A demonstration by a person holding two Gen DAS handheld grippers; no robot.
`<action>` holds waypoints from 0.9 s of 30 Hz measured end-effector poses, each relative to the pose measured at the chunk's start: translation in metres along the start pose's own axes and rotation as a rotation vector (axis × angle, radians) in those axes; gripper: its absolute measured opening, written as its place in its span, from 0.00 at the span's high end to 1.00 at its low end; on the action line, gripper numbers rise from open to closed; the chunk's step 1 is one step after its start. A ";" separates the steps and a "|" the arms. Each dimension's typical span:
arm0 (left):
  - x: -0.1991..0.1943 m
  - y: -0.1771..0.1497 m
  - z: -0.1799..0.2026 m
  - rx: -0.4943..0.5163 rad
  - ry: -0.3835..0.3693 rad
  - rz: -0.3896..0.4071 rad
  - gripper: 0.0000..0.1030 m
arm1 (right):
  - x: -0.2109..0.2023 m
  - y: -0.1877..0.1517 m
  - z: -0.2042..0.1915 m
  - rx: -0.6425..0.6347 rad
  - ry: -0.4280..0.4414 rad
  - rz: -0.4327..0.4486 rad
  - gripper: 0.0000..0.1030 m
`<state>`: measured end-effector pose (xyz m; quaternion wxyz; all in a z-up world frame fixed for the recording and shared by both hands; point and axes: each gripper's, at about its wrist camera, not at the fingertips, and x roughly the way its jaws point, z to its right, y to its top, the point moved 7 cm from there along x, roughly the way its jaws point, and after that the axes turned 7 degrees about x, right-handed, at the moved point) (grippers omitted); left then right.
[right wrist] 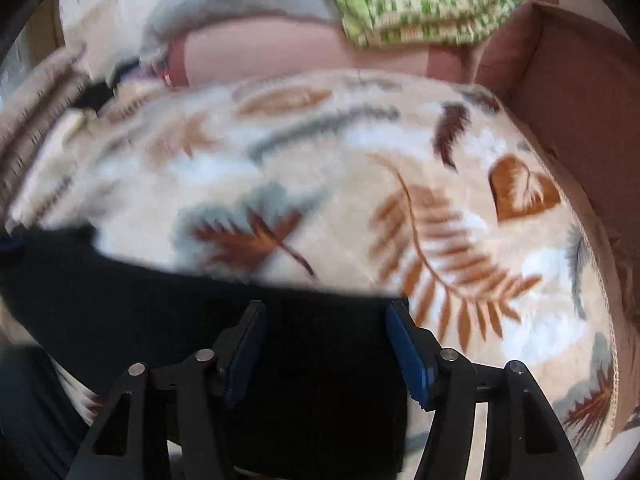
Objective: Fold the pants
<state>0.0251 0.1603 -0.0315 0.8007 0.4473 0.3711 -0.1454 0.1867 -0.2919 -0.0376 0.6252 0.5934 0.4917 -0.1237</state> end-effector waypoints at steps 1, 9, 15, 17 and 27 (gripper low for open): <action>-0.005 0.001 0.016 0.009 -0.033 0.013 0.71 | -0.007 0.003 -0.014 -0.023 0.020 0.015 0.42; -0.001 -0.043 0.209 0.205 -0.396 0.040 0.66 | -0.046 -0.066 -0.059 -0.004 0.076 -0.037 0.43; -0.025 -0.107 0.319 0.351 -0.584 0.052 0.49 | -0.123 -0.102 -0.026 0.076 -0.046 0.067 0.42; -0.026 -0.115 0.349 0.402 -0.547 0.084 0.45 | -0.146 -0.111 -0.017 0.027 -0.116 0.098 0.42; -0.004 -0.139 0.393 0.414 -0.519 0.055 0.45 | -0.187 -0.129 0.083 0.424 0.036 0.110 0.49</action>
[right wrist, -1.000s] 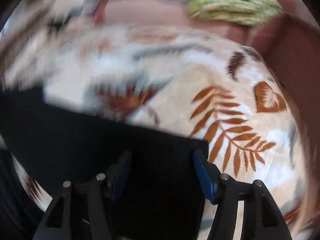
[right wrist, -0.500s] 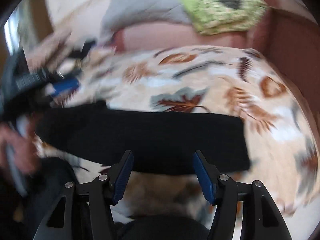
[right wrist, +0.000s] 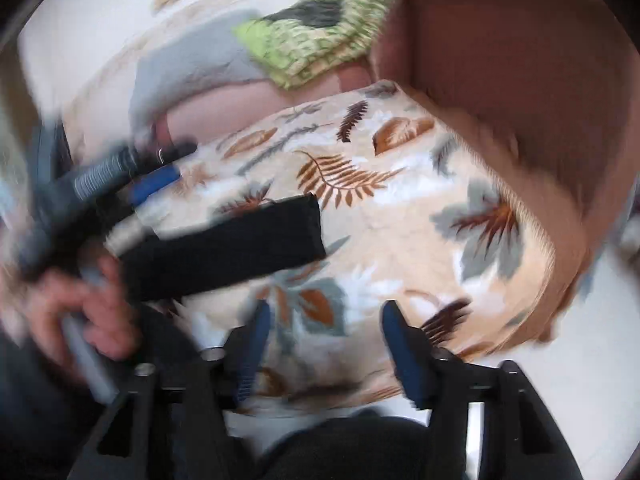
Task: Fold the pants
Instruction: 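Open both grippers and move them away from the pants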
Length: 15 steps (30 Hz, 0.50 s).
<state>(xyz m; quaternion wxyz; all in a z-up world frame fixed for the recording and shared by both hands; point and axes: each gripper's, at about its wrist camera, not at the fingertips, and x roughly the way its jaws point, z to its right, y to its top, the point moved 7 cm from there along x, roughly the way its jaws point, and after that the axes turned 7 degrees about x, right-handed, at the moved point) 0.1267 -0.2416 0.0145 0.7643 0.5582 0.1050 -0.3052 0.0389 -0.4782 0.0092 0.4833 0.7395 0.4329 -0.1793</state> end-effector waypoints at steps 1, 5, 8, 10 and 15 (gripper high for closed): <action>0.004 -0.002 0.002 0.001 0.000 -0.005 0.45 | -0.005 -0.003 0.002 0.001 -0.002 0.003 0.49; 0.013 -0.008 0.014 0.000 -0.025 -0.005 0.45 | -0.039 -0.020 0.023 0.003 -0.081 0.045 0.49; 0.028 -0.020 0.026 -0.027 -0.043 -0.044 0.45 | -0.057 -0.032 0.052 0.110 -0.070 0.061 0.49; 0.028 -0.020 0.044 0.000 -0.072 -0.028 0.45 | -0.068 -0.039 0.071 0.176 -0.085 0.062 0.49; 0.038 -0.032 0.084 0.063 -0.130 -0.053 0.45 | -0.102 -0.058 0.103 0.302 -0.106 0.126 0.49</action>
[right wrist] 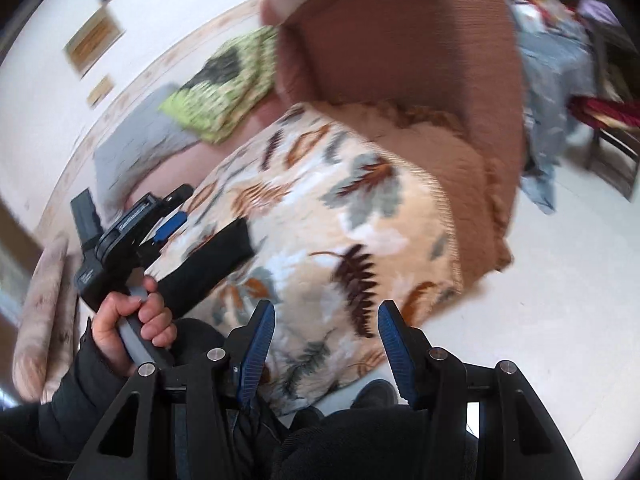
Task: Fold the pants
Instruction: 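Open both grippers and move them away from the pants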
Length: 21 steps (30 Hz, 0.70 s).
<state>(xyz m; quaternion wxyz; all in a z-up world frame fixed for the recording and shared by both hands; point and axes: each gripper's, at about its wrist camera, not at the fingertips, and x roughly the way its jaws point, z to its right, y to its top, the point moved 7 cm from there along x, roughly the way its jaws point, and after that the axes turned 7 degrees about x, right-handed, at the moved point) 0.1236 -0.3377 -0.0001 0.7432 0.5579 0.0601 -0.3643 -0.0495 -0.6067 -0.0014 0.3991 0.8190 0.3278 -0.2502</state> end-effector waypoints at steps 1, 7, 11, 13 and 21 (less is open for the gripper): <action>0.003 -0.002 0.004 0.006 -0.006 -0.008 0.45 | -0.005 -0.001 0.003 0.012 -0.003 0.007 0.49; 0.015 -0.010 0.009 -0.018 -0.026 -0.051 0.45 | -0.019 -0.002 0.020 0.039 -0.045 0.022 0.49; 0.016 -0.011 0.012 -0.008 -0.023 -0.059 0.45 | -0.024 -0.003 0.022 0.060 -0.040 0.031 0.49; 0.015 -0.011 0.012 -0.005 -0.021 -0.058 0.45 | -0.024 -0.003 0.022 0.052 -0.048 0.036 0.49; 0.015 -0.011 0.011 -0.010 -0.017 -0.057 0.45 | -0.023 -0.003 0.025 0.068 -0.022 0.034 0.49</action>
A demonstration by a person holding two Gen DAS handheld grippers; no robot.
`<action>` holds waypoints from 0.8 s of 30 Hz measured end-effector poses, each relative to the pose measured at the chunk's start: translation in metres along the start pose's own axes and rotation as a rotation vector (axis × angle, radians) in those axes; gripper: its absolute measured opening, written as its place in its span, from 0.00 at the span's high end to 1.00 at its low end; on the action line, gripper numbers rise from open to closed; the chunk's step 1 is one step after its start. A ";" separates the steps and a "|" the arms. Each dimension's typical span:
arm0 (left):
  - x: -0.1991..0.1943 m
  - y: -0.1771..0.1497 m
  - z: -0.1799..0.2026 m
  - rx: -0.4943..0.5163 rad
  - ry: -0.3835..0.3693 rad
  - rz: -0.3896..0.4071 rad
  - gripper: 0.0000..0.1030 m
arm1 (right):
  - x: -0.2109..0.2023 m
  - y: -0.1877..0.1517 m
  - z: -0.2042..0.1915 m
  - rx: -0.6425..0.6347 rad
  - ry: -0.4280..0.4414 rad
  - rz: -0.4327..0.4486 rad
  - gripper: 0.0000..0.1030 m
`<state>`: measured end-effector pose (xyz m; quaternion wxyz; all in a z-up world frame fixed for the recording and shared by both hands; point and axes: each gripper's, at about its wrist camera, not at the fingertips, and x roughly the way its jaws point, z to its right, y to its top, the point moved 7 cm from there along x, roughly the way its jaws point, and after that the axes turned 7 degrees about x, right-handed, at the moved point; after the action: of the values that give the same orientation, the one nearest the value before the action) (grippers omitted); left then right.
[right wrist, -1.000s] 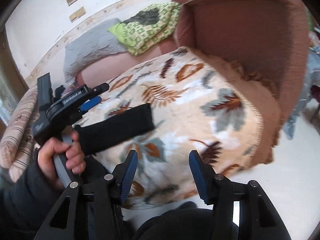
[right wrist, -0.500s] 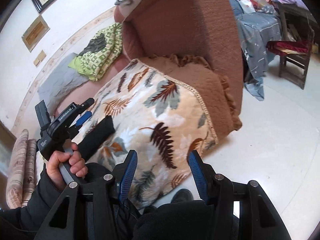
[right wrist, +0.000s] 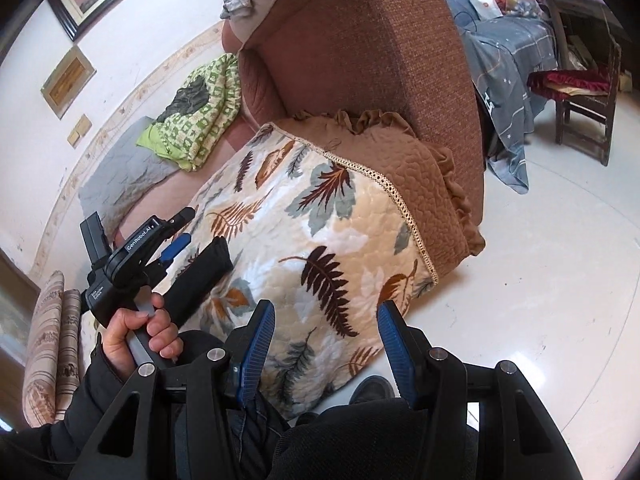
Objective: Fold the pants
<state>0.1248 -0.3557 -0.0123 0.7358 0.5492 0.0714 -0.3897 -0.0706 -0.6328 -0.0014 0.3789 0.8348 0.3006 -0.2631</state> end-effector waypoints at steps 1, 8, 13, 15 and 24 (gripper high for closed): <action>0.000 0.000 0.000 0.000 0.000 -0.001 0.45 | 0.000 0.000 0.000 -0.001 -0.001 0.001 0.49; -0.002 0.000 0.000 0.002 -0.001 0.008 0.45 | -0.001 -0.001 0.002 -0.004 -0.011 0.003 0.49; -0.002 0.000 0.000 -0.001 0.000 0.005 0.45 | -0.001 -0.001 0.002 -0.003 -0.008 0.001 0.49; -0.002 0.000 -0.001 -0.004 0.001 0.006 0.45 | 0.000 -0.001 0.001 -0.009 -0.011 -0.002 0.49; -0.011 0.005 -0.008 -0.023 0.002 0.016 0.45 | 0.012 -0.003 -0.006 -0.022 -0.016 -0.022 0.49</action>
<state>0.1236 -0.3428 -0.0061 0.7450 0.5417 0.0725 -0.3825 -0.0636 -0.6227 -0.0071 0.3875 0.8250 0.3097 -0.2706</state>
